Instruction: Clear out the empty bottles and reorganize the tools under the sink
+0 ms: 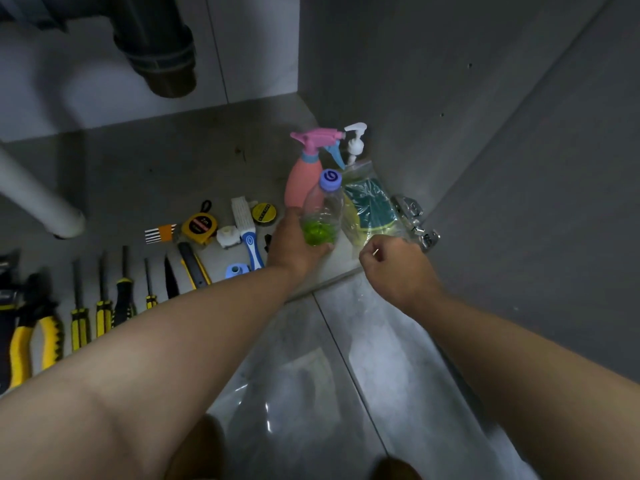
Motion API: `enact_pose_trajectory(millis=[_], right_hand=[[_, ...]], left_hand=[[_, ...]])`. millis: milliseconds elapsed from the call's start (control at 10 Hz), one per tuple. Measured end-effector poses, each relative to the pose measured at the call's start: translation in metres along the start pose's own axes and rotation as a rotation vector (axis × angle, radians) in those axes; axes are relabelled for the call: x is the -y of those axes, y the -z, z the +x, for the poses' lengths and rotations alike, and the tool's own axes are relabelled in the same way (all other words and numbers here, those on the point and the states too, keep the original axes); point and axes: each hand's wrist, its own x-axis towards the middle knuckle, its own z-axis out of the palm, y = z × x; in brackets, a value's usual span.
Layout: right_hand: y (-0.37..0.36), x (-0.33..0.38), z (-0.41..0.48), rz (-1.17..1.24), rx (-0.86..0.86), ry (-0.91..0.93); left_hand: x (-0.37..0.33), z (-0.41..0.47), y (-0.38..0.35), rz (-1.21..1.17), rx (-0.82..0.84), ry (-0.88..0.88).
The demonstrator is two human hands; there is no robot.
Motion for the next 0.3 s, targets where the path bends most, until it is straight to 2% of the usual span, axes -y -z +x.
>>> enact_pose_trajectory(millis=[100,200,300], right_hand=[[-0.003,-0.001,-0.005,-0.040,0.008,0.045],[-0.006,0.000,-0.018,-0.143,0.089,0.070],[-0.002,0.004,-0.028,-0.226,0.182,0.116]], left_hand=[[0.002,-0.007,0.008,0.042,0.020,0.015],[0.003,-0.022,0.027,0.216,0.031,0.029],[-0.009,-0.029,0.054,0.457,0.139,0.037]])
